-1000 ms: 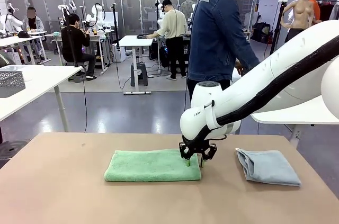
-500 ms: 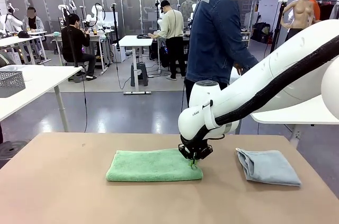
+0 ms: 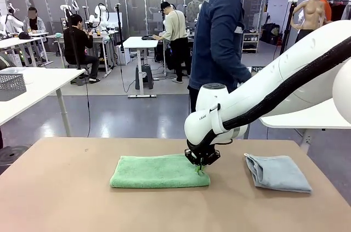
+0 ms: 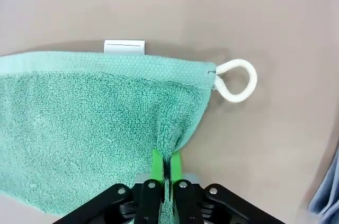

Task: Fold the towels and place them in the basket.
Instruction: When a person lays out a Towel with hook on the table, fold it in half twice.

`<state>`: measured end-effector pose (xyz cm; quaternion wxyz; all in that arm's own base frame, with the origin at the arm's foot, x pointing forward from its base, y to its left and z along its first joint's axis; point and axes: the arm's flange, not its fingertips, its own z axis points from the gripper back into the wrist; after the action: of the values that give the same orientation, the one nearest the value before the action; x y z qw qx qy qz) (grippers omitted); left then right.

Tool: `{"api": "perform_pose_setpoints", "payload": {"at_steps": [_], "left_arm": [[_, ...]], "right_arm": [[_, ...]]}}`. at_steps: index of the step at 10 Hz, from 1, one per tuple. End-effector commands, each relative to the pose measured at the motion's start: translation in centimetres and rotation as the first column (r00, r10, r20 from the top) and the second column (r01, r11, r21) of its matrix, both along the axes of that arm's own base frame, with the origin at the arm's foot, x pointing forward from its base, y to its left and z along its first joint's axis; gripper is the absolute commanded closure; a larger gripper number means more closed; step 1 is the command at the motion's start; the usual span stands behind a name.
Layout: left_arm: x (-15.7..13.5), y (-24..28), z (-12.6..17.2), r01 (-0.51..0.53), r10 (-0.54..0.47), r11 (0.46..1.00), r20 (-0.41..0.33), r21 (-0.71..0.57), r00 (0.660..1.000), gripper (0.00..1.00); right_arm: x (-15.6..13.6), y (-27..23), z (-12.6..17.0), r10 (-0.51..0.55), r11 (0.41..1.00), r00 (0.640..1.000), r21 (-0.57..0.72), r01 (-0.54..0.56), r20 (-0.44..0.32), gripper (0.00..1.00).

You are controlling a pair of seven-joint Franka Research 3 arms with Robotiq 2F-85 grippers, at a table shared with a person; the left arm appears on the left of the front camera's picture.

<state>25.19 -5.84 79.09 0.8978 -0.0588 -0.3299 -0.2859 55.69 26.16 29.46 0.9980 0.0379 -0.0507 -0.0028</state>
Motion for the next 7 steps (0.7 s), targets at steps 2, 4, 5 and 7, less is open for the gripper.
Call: {"api": "perform_pose_setpoints", "payload": {"at_steps": [2, 4, 5, 7], "left_arm": [[0.0, 0.0, 0.0, 0.002, -0.003, 1.0, 0.002, 0.007, 1.0, 0.0], [0.0, 0.0, 0.0, 0.002, -0.003, 1.0, 0.002, 0.007, 1.0, 0.0], [0.0, 0.0, 0.0, 0.002, -0.003, 1.0, 0.002, 0.007, 1.0, 0.0], [0.0, 0.0, 0.0, 0.002, -0.003, 1.0, 0.002, 0.007, 1.0, 0.0]], "right_arm": [[-0.3, -0.2, -0.8, -0.023, 0.999, 1.0, -0.033, 0.023, 0.001, 1.0], [-1.2, -0.8, 1.7, -0.009, 0.998, 1.0, -0.055, 0.009, 0.01, 1.0], [-1.1, -1.7, 3.2, -0.01, 0.994, 1.0, -0.107, 0.009, -0.008, 1.0], [-0.8, -3.8, 6.0, 0.0, 0.987, 1.0, -0.164, 0.003, 0.018, 1.0]]}}
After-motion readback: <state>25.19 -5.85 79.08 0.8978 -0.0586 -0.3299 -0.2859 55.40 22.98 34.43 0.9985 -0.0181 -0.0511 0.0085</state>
